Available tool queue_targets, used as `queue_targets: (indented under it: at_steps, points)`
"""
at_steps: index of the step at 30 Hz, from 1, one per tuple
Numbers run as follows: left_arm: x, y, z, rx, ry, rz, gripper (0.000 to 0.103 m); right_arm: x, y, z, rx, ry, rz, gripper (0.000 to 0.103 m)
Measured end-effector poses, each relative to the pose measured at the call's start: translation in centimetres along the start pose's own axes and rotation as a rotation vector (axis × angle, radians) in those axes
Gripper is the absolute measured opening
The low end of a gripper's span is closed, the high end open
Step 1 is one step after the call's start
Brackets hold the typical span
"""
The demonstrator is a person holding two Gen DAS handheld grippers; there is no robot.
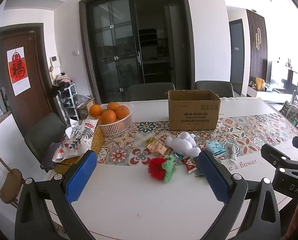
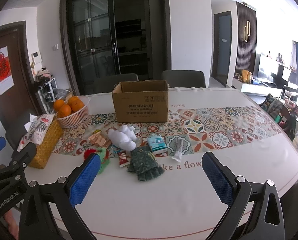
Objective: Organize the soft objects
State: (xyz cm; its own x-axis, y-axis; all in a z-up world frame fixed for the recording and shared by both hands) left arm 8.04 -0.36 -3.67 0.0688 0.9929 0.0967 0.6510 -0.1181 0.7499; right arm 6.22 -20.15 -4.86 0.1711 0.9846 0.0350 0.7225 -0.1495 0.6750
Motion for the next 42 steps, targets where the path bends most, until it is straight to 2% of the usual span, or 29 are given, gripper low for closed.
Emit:
queue_targets:
  at_steps: [34, 42]
  points:
    - [-0.1, 0.2, 0.1, 0.008, -0.006, 0.003, 0.103, -0.1, 0.0, 0.2, 0.004, 0.001, -0.006, 0.103]
    - [-0.8, -1.0, 1.9, 0.051, 0.022, -0.005, 0.103, 0.0, -0.3, 2.9, 0.057, 0.035, -0.034, 0.103]
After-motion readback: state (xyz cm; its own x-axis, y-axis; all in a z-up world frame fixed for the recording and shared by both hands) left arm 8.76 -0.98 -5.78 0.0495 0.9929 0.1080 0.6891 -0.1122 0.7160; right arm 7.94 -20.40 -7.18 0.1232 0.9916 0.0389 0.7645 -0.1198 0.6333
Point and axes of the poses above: each gripper's, at about its wrist camera, not at the fingertips, and z roughly the way its jaws point, x to its left, y to its top, the point moved 10 cm from there along z, roughly the way its jaws point, and after that the axes turned 11 degrees about x, right-handed, at the moved point
